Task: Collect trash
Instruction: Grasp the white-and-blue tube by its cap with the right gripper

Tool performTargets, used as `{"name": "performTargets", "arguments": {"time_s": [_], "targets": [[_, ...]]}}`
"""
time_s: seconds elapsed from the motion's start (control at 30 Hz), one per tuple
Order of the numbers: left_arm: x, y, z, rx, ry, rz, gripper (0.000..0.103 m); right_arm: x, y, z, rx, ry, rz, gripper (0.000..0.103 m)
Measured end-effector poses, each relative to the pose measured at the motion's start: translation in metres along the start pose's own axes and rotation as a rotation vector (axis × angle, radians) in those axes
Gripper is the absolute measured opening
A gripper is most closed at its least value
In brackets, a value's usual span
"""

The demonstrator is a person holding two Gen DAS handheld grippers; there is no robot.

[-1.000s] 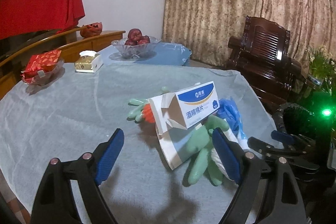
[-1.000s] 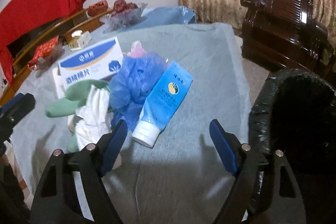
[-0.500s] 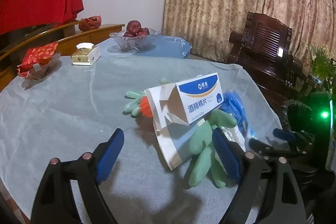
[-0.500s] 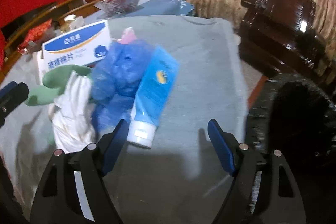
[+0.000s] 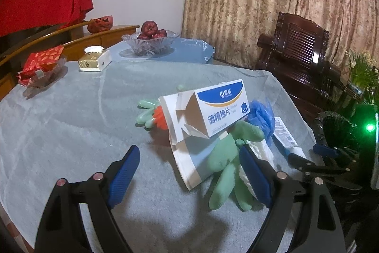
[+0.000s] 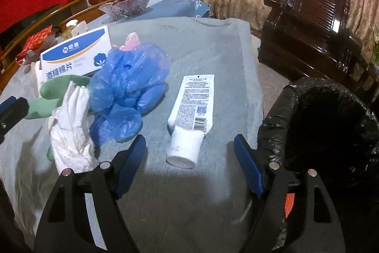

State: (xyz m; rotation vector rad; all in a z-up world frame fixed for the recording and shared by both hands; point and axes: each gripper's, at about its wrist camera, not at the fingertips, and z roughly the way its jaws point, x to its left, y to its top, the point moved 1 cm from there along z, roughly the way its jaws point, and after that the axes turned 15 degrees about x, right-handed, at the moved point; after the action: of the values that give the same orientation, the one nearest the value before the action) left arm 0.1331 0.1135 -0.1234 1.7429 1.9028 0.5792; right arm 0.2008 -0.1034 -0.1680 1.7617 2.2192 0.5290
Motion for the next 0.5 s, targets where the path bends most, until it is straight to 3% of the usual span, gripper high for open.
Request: {"name": "performTargets", "arguments": {"time_s": [0.23,0.47,0.5], "targets": [[0.000,0.001,0.002,0.004,-0.005,0.002,0.084,0.000,0.010,0.016,0.040,0.000,-0.003,0.059],[-0.005,-0.001,0.003,0.007,-0.020,0.010,0.084,0.002,0.018,0.024,0.051,-0.023,-0.019,0.057],[-0.006,-0.001,0.002,0.007,-0.023,0.012,0.084,0.001,0.018,0.024,0.051,-0.027,-0.021,0.050]]}}
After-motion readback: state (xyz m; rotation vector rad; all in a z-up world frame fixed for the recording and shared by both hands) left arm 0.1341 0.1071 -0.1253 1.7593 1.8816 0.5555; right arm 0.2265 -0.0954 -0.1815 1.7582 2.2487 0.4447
